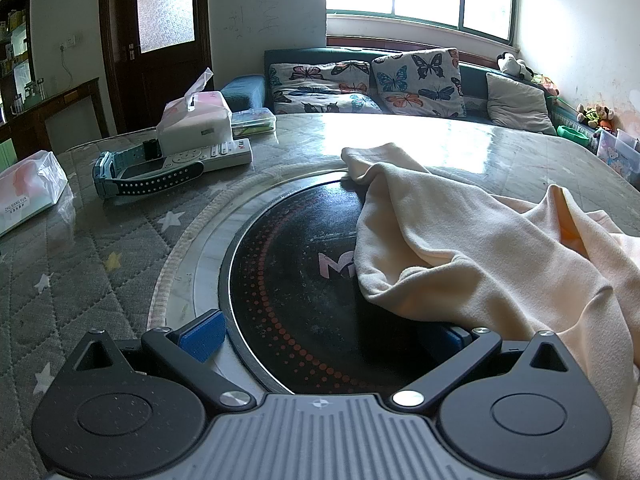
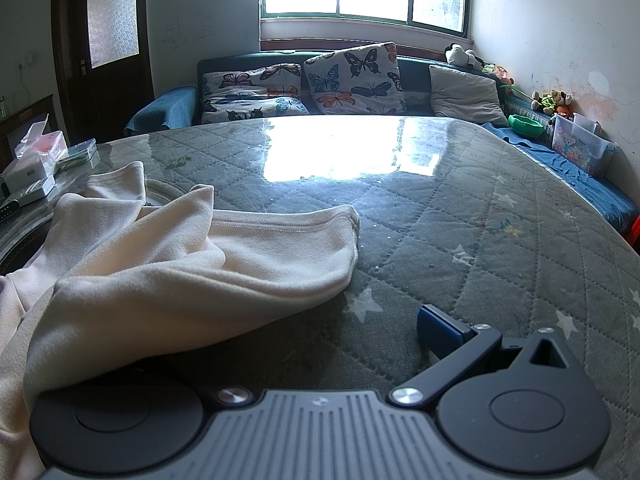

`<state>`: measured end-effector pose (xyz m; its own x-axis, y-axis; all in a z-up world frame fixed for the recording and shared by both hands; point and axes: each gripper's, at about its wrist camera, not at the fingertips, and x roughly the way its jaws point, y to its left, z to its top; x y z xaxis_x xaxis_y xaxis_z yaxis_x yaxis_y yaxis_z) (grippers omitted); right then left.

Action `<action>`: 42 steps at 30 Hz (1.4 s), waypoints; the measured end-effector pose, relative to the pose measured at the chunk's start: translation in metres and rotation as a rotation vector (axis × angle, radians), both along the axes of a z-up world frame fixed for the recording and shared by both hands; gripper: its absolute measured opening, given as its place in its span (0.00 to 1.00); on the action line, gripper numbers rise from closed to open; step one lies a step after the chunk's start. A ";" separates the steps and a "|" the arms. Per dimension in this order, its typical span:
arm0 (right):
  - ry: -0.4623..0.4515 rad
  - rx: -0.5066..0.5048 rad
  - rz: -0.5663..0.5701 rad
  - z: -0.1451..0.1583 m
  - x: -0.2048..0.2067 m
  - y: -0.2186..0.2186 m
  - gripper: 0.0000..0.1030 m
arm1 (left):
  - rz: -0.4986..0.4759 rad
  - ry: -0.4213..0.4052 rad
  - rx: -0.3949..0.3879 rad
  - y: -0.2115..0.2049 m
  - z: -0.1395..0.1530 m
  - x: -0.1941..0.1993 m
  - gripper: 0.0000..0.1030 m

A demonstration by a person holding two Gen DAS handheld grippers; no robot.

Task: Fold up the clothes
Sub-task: 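Move both grippers toward the crumpled cream sweatshirt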

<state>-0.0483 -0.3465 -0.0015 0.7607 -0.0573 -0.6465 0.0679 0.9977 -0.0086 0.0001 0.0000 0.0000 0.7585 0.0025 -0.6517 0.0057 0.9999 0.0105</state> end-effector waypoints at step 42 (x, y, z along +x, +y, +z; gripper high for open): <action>-0.022 0.015 -0.020 0.030 -0.061 -0.015 0.99 | -0.023 0.049 0.021 -0.007 0.009 -0.032 1.00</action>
